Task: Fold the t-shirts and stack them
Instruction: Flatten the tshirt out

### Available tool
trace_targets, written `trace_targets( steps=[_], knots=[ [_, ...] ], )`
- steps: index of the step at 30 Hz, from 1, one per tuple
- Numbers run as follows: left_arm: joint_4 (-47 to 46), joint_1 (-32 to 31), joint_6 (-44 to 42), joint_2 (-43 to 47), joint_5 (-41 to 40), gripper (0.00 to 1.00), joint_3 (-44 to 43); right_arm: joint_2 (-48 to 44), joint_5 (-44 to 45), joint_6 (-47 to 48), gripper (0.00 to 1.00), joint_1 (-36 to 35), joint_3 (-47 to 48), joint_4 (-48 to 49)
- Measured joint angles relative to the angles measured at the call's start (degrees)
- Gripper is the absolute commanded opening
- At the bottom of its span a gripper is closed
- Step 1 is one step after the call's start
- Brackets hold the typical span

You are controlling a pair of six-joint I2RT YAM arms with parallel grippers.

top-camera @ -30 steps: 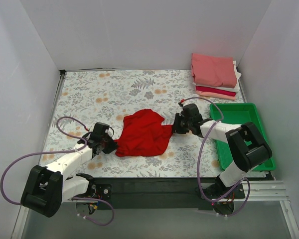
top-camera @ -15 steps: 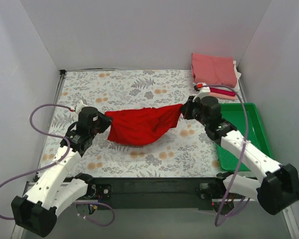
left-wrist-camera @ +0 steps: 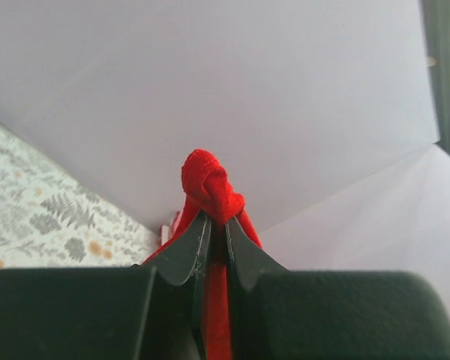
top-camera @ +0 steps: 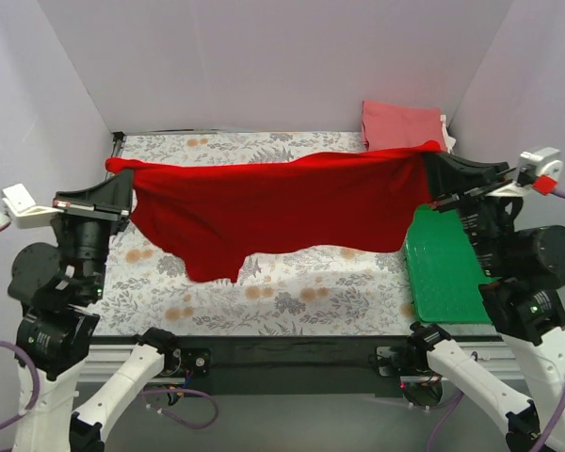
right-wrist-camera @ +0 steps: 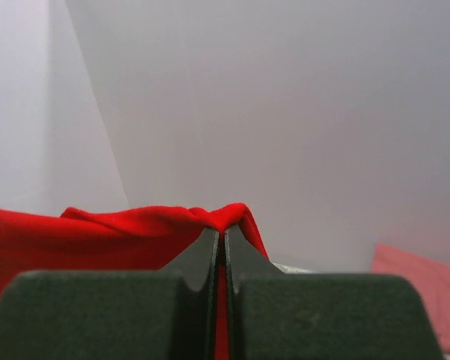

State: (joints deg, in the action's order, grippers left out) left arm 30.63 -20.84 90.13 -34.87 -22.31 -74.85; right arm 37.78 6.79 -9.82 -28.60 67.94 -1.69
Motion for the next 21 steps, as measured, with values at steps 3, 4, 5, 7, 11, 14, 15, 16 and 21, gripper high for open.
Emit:
trace_targets(
  steps=[3, 4, 5, 7, 11, 14, 15, 16, 21],
  knots=[
    [-0.2, 0.0, -1.2, 0.5, 0.0, 0.00, -4.0, 0.1, -3.2, 0.7, 0.01, 0.0, 5.2, -1.1],
    [-0.5, 0.0, -1.7, 0.8, 0.0, 0.00, -5.3, 0.0, -4.0, 0.8, 0.01, 0.0, 6.5, -1.4],
    [-0.8, 0.0, -2.0, 1.1, 0.1, 0.00, -6.3, 0.0, -4.7, 0.9, 0.01, 0.0, 7.5, -1.4],
    [-1.1, 0.0, -2.6, 1.7, 0.1, 0.00, -7.9, 0.0, -6.1, 1.0, 0.01, 0.0, 9.3, -1.9],
    [-1.9, 0.0, -3.8, 2.2, 0.2, 0.00, -10.0, 0.0, -8.0, 1.1, 0.01, 0.0, 10.4, -2.8],
    [-2.7, 0.0, -4.6, 1.7, -0.1, 0.00, -9.8, 0.5, -8.2, 1.1, 0.01, 0.0, 10.3, -3.4],
    [-3.0, 0.0, -4.9, 1.4, -0.2, 0.00, -9.6, 1.0, -8.0, 1.2, 0.01, 0.0, 10.1, -3.4],
    [-3.3, 0.0, -5.2, 0.8, -0.7, 0.00, -9.1, 1.5, -7.6, 1.3, 0.01, 0.0, 9.8, -3.4],
    [-4.7, 0.0, -4.8, -5.9, -6.7, 0.00, -5.1, 6.3, -1.6, 2.7, 0.01, 0.0, 5.9, -2.3]
  ],
)
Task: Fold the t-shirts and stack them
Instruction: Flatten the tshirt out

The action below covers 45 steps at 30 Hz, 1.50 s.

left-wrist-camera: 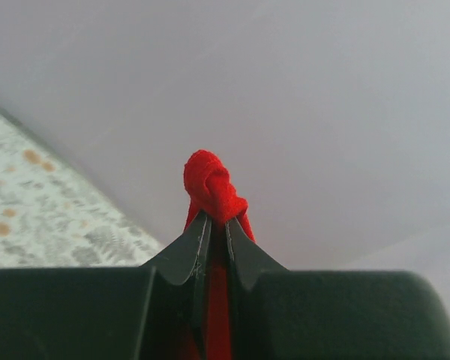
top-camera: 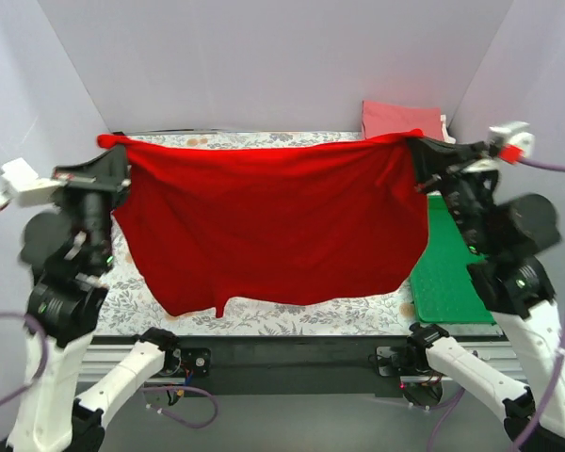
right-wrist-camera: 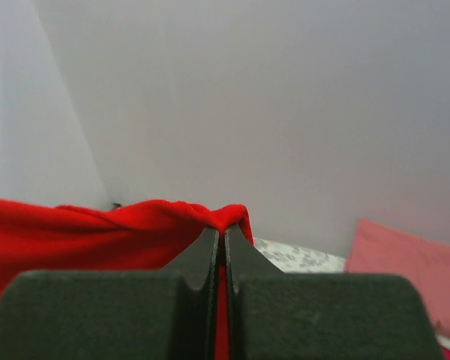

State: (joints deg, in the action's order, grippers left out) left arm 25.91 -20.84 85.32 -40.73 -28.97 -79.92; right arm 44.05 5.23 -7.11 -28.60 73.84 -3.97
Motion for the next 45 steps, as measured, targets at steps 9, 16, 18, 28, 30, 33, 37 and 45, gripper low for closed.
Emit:
trace_targets(
  steps=[9, 16, 18, 28, 30, 33, 37, 45],
  knots=[
    [-2.5, 5.2, 2.3, -40.1, -10.9, 0.17, 4.1, 31.8, -2.1, 0.2, 0.19, 11.3, -7.8, 7.1],
    [2.5, 12.0, 0.5, -81.3, -7.9, 0.80, -16.8, 68.3, -15.1, 0.7, 0.87, 19.1, 7.9, 7.5],
    [4.0, 12.5, 0.6, -87.0, -7.2, 0.88, -22.8, 71.5, -16.2, 0.9, 0.95, 19.1, 9.6, 6.8],
    [5.6, 12.3, 2.0, -70.5, -2.7, 0.90, -7.6, 50.8, -15.9, -1.7, 0.98, 18.3, -5.0, 8.8],
    [5.7, 12.3, 3.2, -64.5, -0.9, 0.91, -2.8, 45.3, -15.4, -3.7, 0.98, 18.0, -10.4, 10.6],
    [4.2, 12.1, 4.3, -55.7, 2.5, 0.91, 4.7, 39.3, -13.4, -5.1, 0.98, 16.2, -16.8, 11.4],
    [1.6, 11.8, 4.8, -45.4, 8.2, 0.92, 14.7, 37.7, -11.3, -5.2, 0.98, 11.7, -20.1, 11.3],
    [-4.6, 10.5, 5.4, -43.1, 18.1, 0.93, 28.2, 37.6, -9.2, -6.3, 0.98, 3.8, -26.5, 10.2]
  ],
)
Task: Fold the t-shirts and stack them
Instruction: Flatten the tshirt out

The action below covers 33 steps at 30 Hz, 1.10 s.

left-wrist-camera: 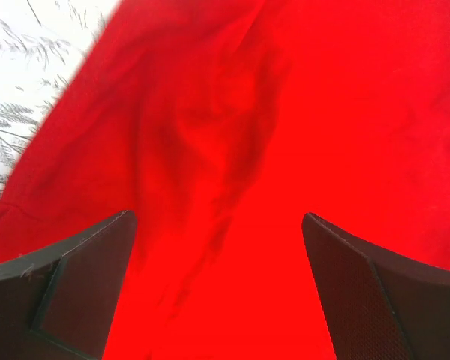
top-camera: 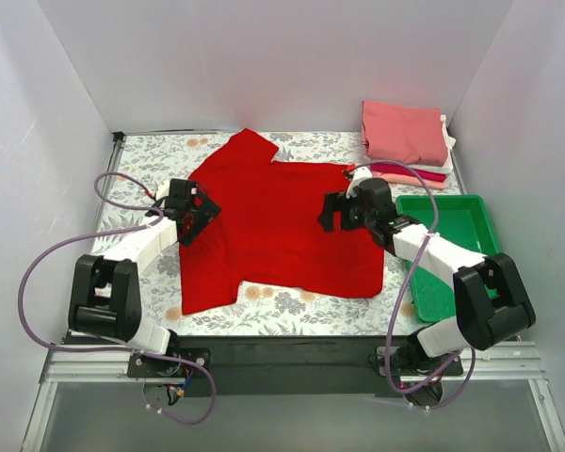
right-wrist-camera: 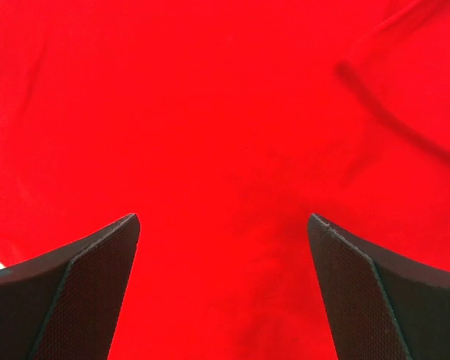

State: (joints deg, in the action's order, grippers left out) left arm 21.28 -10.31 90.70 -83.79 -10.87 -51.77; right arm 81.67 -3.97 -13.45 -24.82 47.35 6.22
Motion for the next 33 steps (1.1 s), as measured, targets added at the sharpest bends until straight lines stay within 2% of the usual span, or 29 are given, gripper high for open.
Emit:
trace_targets(
  steps=[7, 16, 24, 30, 33],
  knots=[
    [-0.7, 0.0, 1.6, -6.1, 0.7, 0.93, 2.7, 3.5, 1.0, -2.0, 0.98, -2.2, -3.4, -0.2],
    [-0.7, 0.6, 10.8, -1.8, -6.0, 0.98, 7.6, 1.7, 2.9, -6.4, 0.98, -5.9, -11.7, 0.9],
    [6.6, 6.9, 15.7, 0.0, -11.6, 0.98, 8.1, -5.9, 5.2, -12.5, 0.98, -13.9, -20.0, 4.8],
    [12.1, 13.8, 16.6, 1.1, -13.7, 0.98, 8.4, -7.5, 6.0, -14.9, 0.98, -18.8, -21.3, 5.3],
    [14.2, 15.5, 16.9, 2.8, -14.0, 0.98, 9.4, -8.3, 7.5, -14.4, 0.98, -19.3, -20.4, 2.1]
  ],
)
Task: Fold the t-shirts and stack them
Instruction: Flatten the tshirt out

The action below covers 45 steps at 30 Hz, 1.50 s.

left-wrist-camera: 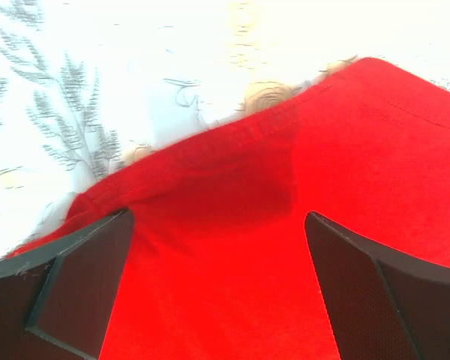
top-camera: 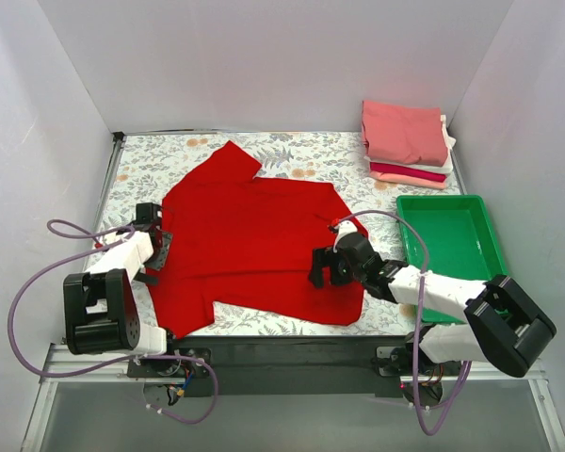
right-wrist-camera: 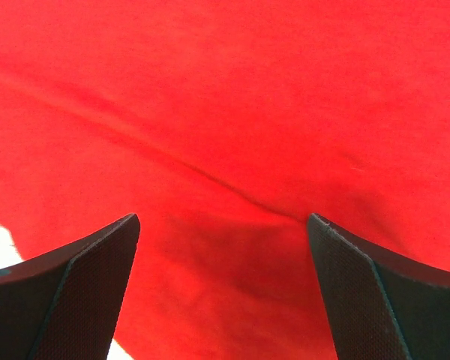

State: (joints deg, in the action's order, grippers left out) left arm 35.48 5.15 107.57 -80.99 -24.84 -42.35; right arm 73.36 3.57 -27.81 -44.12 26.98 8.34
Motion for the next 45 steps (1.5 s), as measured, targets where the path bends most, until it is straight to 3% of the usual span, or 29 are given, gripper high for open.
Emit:
trace_targets(
  steps=[5, 10, 15, 17, 22, 27, 31, 33, 34, 37, 39, 40, 45],
  knots=[
    [1.8, 0.4, -1.3, 3.5, 1.8, 0.98, -0.3, -1.6, 5.3, 3.1, 0.98, 0.1, 4.7, -8.4],
    [-3.0, 0.3, -5.9, 5.8, 9.1, 0.98, -2.1, 0.6, 12.2, 7.1, 0.98, 0.1, 13.2, -11.8],
    [-10.6, -2.1, -10.2, 3.8, 16.5, 0.98, -4.0, 12.2, 17.2, 10.6, 0.94, 1.6, 24.6, -13.5],
    [-13.1, -3.5, -11.6, 0.2, 18.4, 0.98, -6.0, 18.2, 18.1, 11.8, 0.86, 3.0, 30.1, -15.2],
    [-16.6, -4.5, -13.1, -9.2, 21.0, 0.98, -8.4, 30.1, 18.8, 13.9, 0.79, 6.9, 40.5, -18.3],
    [-18.1, -4.5, -13.3, -12.0, 21.0, 0.98, -9.1, 37.7, 15.7, 15.6, 0.60, 10.2, 46.8, -20.0],
    [-18.7, -4.5, -13.3, -13.1, 20.7, 0.98, -10.0, 40.4, 13.1, 15.8, 0.53, 12.3, 48.7, -20.6],
    [-18.8, -4.5, -13.3, -13.7, 20.5, 0.98, -10.5, 40.6, 12.3, 15.8, 0.43, 13.2, 49.0, -20.7],
    [-18.8, -4.5, -13.3, -13.9, 20.4, 0.98, -10.8, 40.6, 12.1, 15.8, 0.32, 13.6, 49.2, -20.7],
    [-18.9, -4.5, -13.3, -14.5, 20.1, 0.98, -11.4, 41.0, 11.9, 15.7, 0.15, 14.6, 49.4, -20.7],
    [-19.0, -4.5, -13.3, -14.6, 20.0, 0.98, -11.5, 41.2, 11.9, 15.6, 0.12, 15.1, 49.6, -20.7],
    [-19.0, -4.5, -13.3, -14.7, 19.9, 0.98, -11.6, 41.3, 11.8, 15.5, 0.05, 15.4, 49.7, -20.7],
    [-19.2, -4.5, -13.3, -15.4, 19.3, 0.98, -12.2, 41.7, 11.9, 15.9, 0.03, 17.6, 50.9, -21.3]
  ],
)
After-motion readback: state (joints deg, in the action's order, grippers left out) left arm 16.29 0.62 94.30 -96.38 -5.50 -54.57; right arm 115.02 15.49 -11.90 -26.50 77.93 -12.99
